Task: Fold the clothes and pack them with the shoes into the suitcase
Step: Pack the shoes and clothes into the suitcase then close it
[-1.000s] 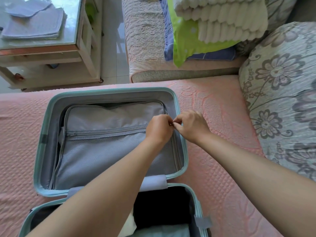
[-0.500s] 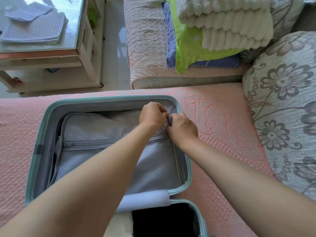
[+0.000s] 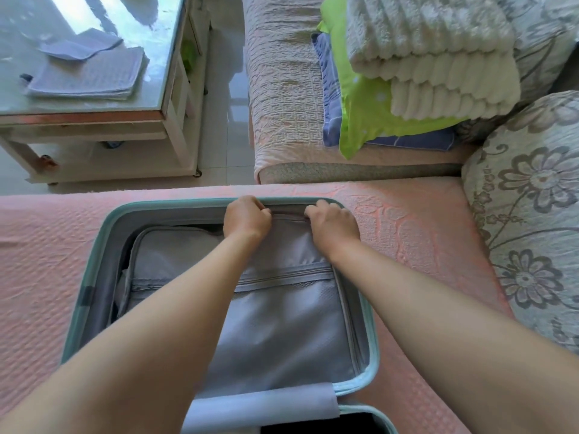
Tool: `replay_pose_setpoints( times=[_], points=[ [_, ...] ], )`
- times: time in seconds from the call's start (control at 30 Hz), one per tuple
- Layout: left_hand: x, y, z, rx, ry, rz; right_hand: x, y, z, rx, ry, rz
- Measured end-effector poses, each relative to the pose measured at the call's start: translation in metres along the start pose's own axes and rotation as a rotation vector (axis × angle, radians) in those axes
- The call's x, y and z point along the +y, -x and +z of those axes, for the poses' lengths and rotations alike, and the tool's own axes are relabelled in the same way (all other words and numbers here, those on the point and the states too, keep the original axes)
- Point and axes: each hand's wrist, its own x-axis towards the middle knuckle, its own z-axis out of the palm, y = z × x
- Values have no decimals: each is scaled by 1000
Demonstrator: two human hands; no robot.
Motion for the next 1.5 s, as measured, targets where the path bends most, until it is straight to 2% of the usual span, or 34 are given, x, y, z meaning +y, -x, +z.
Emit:
replay_pose_setpoints(
  times=[0.13,0.23,0.33,0.4,0.53,0.63,0.7,0.8,0.93,1.07,1.23,1.3,1.43,1.5],
  points=[
    [-41,-5,-28,52,-60,-62,-15,-2,1,19,7,35],
    [-64,-1,-45,33,-75,-61,-55,-6,8,86,-74,-150],
    [-79,-1,-63,45,-94,-52,-107,-12,12,62,-177,-386],
    [-92,-4,-80,66,-142,-44,-136,-16,12,47,-151,-444],
    [-116,-10,-110,134,-318,5,-153,-22,13,46,3,-330],
    [-138,-12,-131,194,-518,114,-181,-21,7,118,-113,-266],
    [-145,-9,-138,228,-530,152,-205,-22,4,97,-218,-272],
    [-156,-11,-144,200,-463,216,-244,-25,1,61,-393,-244],
    [-183,-16,-159,130,-333,247,-274,-35,3,15,-335,-157],
    [-216,0,-164,193,-169,275,-283,-43,9,5,-404,27],
    [-253,18,-162,32,109,290,-291,-48,14,47,-646,258],
    [-257,18,-160,31,131,278,-298,-47,13,67,-613,228],
    [-257,17,-161,46,230,234,-324,-38,9,83,-415,-121],
    [-257,18,-164,47,272,180,-329,-35,9,75,-369,-235]
  ],
)
